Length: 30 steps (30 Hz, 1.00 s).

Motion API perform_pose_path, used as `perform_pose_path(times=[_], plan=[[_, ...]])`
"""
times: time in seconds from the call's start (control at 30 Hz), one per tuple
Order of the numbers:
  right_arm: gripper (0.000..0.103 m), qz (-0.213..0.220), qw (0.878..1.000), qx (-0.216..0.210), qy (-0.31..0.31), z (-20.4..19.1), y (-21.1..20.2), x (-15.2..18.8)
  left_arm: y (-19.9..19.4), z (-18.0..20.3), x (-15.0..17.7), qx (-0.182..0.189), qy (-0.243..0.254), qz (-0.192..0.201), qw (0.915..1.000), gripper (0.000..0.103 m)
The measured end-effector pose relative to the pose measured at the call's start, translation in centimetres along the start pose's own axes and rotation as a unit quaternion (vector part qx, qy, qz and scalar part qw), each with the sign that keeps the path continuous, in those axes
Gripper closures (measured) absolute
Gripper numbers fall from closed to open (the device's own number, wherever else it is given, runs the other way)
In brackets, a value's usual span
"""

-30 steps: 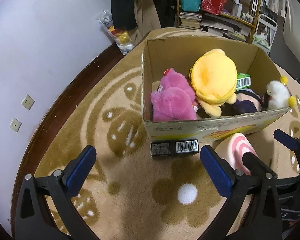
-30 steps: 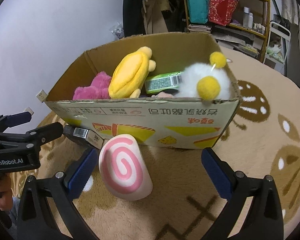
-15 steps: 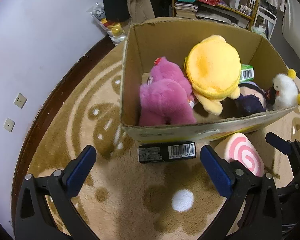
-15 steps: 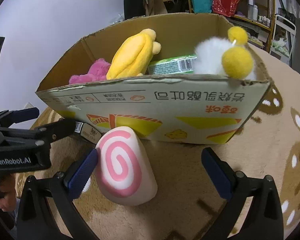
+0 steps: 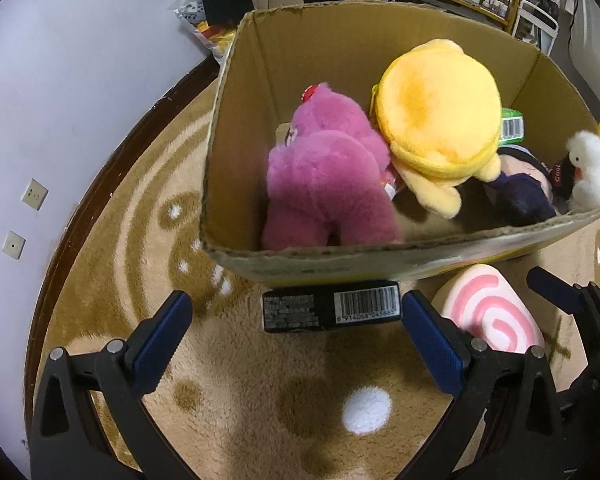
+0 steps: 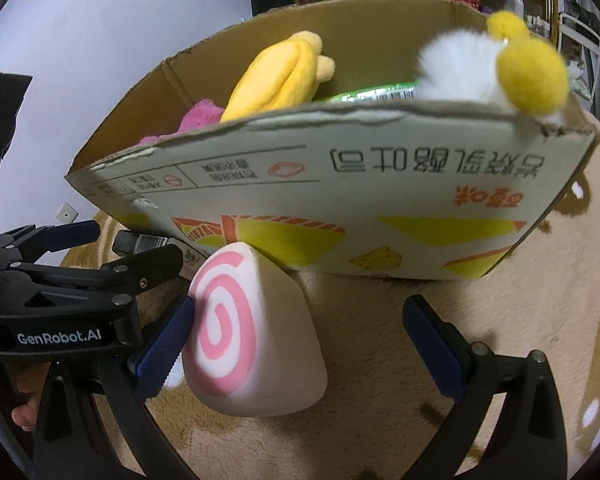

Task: Organize soft objects
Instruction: 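Close the left tool on the black barcode box while the right tool grasps the pink swirl cushion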

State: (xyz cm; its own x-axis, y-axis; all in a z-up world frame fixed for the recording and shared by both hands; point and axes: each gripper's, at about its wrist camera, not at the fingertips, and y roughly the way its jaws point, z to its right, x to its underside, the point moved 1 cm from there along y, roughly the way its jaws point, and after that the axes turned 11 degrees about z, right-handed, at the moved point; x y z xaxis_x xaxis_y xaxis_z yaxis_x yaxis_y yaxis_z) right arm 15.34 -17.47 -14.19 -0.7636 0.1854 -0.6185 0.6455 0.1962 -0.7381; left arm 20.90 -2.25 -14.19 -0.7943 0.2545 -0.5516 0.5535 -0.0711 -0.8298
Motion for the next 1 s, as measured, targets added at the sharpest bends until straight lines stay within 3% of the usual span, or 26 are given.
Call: perform_pose_path(times=[0.13, 0.27, 0.4, 0.6, 1.0], plan=[[0.0, -0.006, 1.0, -0.001, 0.004, 0.3, 0.4, 0.1, 1.0, -0.6, -0.2, 0.004, -0.011, -0.009, 0.9999, 0.002], [0.002, -0.008, 1.0, -0.006, 0.007, 0.5, 0.6, -0.3, 1.3, -0.7, -0.1, 0.017, -0.016, -0.014, 0.9996, 0.02], [0.018, -0.015, 0.999, -0.027, 0.008, 0.5, 0.3, -0.2, 1.3, -0.3, -0.1, 0.033, -0.014, -0.012, 0.9993, 0.039], [0.043, -0.027, 0.998, -0.055, 0.005, -0.4, 0.3, 0.1, 0.9, -0.6, 0.2, 0.026, -0.016, -0.004, 0.9995, 0.04], [0.062, -0.003, 0.999, -0.036, -0.025, -2.9, -1.5, 0.2, -1.7, -1.0, 1.5, 0.003, -0.033, 0.009, 0.9994, 0.04]])
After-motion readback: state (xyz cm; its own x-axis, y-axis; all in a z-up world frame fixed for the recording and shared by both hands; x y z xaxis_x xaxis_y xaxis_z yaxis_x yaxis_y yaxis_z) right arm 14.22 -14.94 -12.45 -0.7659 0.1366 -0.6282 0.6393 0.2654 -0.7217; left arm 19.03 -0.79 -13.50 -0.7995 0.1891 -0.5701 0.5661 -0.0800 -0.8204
